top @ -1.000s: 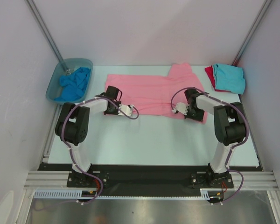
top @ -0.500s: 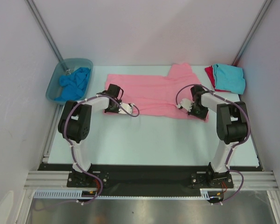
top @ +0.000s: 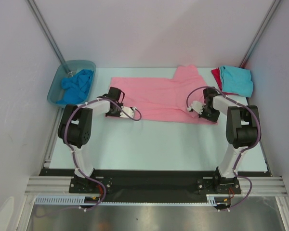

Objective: Fold and stack the t-shirts
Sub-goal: Fold the tshirt

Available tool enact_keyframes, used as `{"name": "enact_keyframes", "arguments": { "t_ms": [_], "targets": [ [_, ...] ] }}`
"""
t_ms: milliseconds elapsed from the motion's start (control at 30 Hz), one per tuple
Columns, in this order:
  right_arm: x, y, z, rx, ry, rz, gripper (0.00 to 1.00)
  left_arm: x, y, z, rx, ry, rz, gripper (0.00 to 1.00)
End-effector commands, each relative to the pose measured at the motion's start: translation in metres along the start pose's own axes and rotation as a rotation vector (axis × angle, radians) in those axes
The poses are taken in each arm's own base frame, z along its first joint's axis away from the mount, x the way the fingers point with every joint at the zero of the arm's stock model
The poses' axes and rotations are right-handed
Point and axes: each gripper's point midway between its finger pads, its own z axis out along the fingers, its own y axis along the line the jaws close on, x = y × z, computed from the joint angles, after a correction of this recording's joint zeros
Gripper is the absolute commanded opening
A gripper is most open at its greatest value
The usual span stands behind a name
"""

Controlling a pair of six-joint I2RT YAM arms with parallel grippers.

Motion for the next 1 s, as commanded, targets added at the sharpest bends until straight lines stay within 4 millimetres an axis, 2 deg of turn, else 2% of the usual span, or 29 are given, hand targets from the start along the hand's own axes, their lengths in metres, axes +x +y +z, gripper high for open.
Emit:
{"name": "enact_keyframes", "arguments": {
  "t_ms": [0, 300, 367, 400, 467, 633, 800, 967],
  "targets": [
    [0.025, -0.001, 0.001, -0.005, 0.062, -0.012, 0.04, 0.033, -0.065, 0.004, 0.212, 0.072, -0.009, 0.0],
    [0.035, -0.004, -0.004, -0.003, 0.072, -0.042, 0.04, 0.04, -0.079, 0.001, 0.246, 0.094, -0.008, 0.0],
    [0.036, -0.004, -0.004, -0.004, 0.074, -0.047, 0.04, 0.041, -0.08, 0.001, 0.248, 0.099, -0.004, 0.0],
    [0.045, -0.007, -0.003, -0.004, 0.082, -0.025, 0.04, 0.041, -0.08, 0.001, 0.248, 0.1, -0.004, 0.0],
    [0.049, -0.006, -0.003, -0.007, 0.088, -0.024, 0.04, 0.041, -0.082, 0.001, 0.254, 0.106, 0.002, 0.0],
    [0.051, -0.004, -0.006, -0.01, 0.089, -0.029, 0.04, 0.047, -0.085, 0.001, 0.263, 0.128, 0.011, 0.0],
    [0.055, 0.0, -0.007, -0.011, 0.097, -0.039, 0.04, 0.052, -0.081, -0.001, 0.254, 0.14, 0.007, 0.0],
    [0.054, 0.0, -0.011, -0.006, 0.092, -0.035, 0.06, 0.053, -0.065, -0.003, 0.217, 0.139, -0.025, 0.0]
  ]
}}
